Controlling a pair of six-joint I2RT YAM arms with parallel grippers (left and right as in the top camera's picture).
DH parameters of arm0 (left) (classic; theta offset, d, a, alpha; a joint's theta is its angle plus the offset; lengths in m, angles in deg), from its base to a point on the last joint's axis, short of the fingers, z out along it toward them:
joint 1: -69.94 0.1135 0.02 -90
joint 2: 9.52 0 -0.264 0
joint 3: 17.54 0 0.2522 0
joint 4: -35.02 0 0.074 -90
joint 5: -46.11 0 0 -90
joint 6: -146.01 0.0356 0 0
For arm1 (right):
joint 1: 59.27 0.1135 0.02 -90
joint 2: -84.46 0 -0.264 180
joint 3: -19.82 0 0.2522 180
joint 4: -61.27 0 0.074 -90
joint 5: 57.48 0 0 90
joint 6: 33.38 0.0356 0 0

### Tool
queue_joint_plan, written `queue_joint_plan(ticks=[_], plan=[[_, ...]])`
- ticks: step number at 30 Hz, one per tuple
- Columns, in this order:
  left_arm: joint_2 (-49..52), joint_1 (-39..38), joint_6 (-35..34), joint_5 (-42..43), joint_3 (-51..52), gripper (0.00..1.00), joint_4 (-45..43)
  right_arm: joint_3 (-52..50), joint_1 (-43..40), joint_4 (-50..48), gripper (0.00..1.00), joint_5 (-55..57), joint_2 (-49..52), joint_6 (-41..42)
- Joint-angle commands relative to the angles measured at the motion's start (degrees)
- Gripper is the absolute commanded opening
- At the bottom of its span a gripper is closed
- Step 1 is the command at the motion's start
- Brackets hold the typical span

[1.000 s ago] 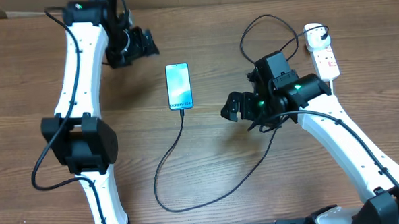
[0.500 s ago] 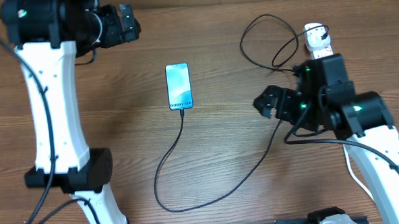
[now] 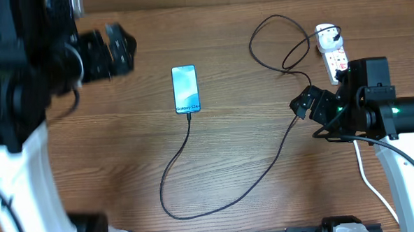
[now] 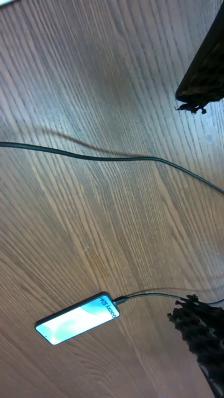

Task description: Plug charger to phone and switch on socket

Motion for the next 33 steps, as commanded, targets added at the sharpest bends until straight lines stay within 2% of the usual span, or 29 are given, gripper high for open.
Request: queue_joint_plan(ticks=[1,9,14,24,33], plan=[[-6.62,-2.84,0.63,1.16,9.6,1.0,0.2,1.42,-0.26,0.5,1.0,0.55,-1.01,-0.2],[-19.23,-4.17,-3.34,-5.25,28.26,1.0,0.2,1.42,-0.26,0.72,1.0,0.52,-1.01,0.04],[-22.29,-4.17,-5.49,-7.56,34.88,1.0,0.09,1.42,-0.26,0.76,1.0,0.52,-1.01,0.02],[-17.42,-4.17,-5.62,-7.91,38.71,1.0,0.2,1.42,-0.26,0.42,1.0,0.74,-0.98,-0.02],[-11.34,-4.17,-5.62,-7.91,38.71,1.0,0.17,1.42,-0.28,-5.84,1.0,8.68,-0.98,0.02]])
